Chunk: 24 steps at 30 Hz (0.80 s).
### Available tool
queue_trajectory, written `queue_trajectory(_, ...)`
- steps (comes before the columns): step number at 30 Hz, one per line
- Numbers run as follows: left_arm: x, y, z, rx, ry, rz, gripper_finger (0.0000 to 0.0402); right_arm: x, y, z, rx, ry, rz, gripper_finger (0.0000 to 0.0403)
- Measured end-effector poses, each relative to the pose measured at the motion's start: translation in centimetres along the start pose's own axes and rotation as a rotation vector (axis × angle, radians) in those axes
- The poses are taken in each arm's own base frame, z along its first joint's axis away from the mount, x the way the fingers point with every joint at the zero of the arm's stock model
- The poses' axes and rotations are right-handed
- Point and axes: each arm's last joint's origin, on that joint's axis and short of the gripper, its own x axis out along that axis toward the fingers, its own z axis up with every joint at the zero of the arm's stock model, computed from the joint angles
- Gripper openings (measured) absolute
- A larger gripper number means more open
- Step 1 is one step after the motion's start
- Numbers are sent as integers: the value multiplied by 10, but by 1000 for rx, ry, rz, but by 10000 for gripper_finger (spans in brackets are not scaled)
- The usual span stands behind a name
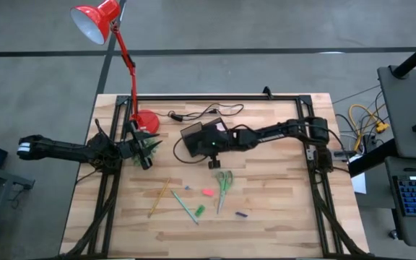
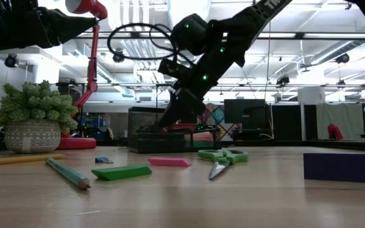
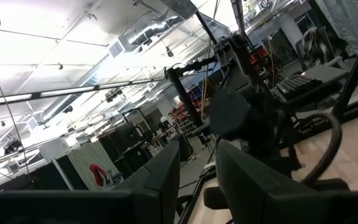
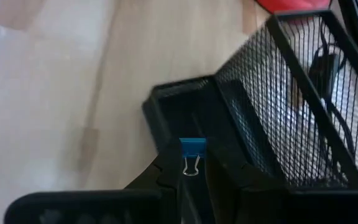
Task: Pick and place office supplies into organizer
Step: Put the right blue binder clip into the black desk organizer
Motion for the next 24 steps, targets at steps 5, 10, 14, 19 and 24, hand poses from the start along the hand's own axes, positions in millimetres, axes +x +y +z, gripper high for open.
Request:
queue_trajectory(5,0,0,0,0,0,0,96,1,-5,-1,-5,-4,-15,40)
queue_trajectory(10,0,0,0,0,0,0,96,1,-6,-2,-11,-2,-15,40)
queue_trajectory(14,0,0,0,0,0,0,96,1,-7,-2,-9,-1,-16,43)
queue_trajectory(19,0,0,0,0,0,0,96,1,-8,-3,-3,-1,-18,71)
queue_trajectory(24,0,0,0,0,0,0,96,1,-8,-2,-2,-1,-19,102)
